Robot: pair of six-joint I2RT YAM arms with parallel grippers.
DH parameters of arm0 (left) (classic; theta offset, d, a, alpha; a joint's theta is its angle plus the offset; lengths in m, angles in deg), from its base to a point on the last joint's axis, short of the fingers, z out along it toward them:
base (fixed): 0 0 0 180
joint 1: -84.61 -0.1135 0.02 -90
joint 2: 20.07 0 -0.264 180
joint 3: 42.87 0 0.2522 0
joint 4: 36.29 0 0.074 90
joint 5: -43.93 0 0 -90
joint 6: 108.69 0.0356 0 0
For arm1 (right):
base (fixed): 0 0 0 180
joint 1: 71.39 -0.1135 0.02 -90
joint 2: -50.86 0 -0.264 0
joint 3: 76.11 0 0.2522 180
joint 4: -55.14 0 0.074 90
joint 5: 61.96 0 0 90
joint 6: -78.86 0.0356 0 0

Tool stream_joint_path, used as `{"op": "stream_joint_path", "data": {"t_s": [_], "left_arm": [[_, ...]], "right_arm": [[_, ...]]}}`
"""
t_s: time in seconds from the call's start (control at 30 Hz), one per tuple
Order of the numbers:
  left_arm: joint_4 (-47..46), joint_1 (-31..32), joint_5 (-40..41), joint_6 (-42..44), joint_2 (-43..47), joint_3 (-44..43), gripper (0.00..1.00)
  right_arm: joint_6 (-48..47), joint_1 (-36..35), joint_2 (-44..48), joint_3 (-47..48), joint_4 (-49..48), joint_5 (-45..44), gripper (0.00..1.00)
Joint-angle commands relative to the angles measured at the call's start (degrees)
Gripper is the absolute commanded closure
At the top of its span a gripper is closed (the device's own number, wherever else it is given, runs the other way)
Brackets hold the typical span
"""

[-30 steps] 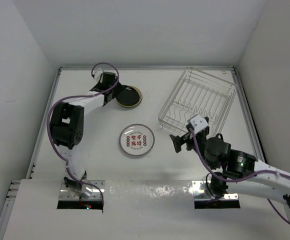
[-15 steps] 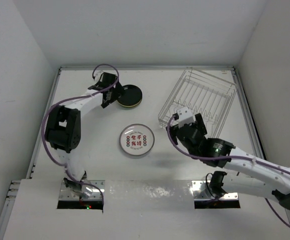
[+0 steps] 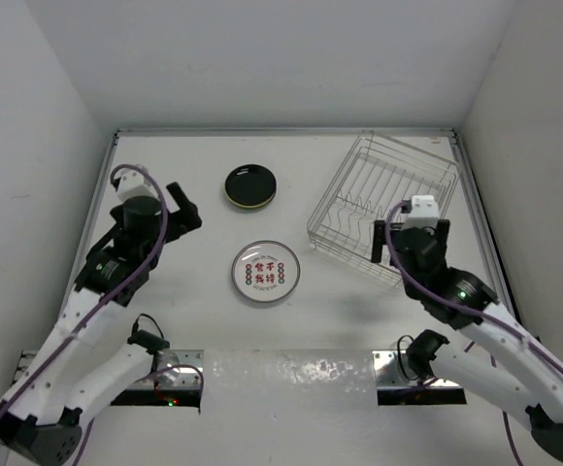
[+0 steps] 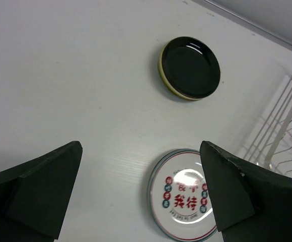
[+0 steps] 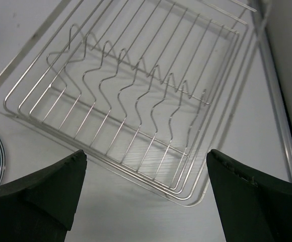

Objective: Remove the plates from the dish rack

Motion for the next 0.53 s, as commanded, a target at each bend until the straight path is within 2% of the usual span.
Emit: {"op": "stream_joint_path", "data": {"t_s": [0.0, 0.17, 0.27, 0.5], "left_arm": [[3.5, -0.1, 4.0, 7.4, 6.4, 1.1, 0.00], [1.8, -0.2, 8.7, 9.0, 16.6, 6.7, 0.00], [0.7, -0.2, 7.1, 9.7, 19.7, 7.2, 0.00], [0.8, -0.2, 7.7, 9.0, 19.0, 7.9, 0.00]], "right_arm": [[2.2, 0.3, 6.5, 2.0, 7.0, -7.1, 0.01], [0.1, 0.3, 15.9, 2.7, 13.3, -8.8, 0.01], [-0.2, 0.3, 18.7, 2.7, 15.8, -8.3, 0.01], [0.2, 0.4, 18.0, -0.6, 16.0, -8.2, 0.01]]}}
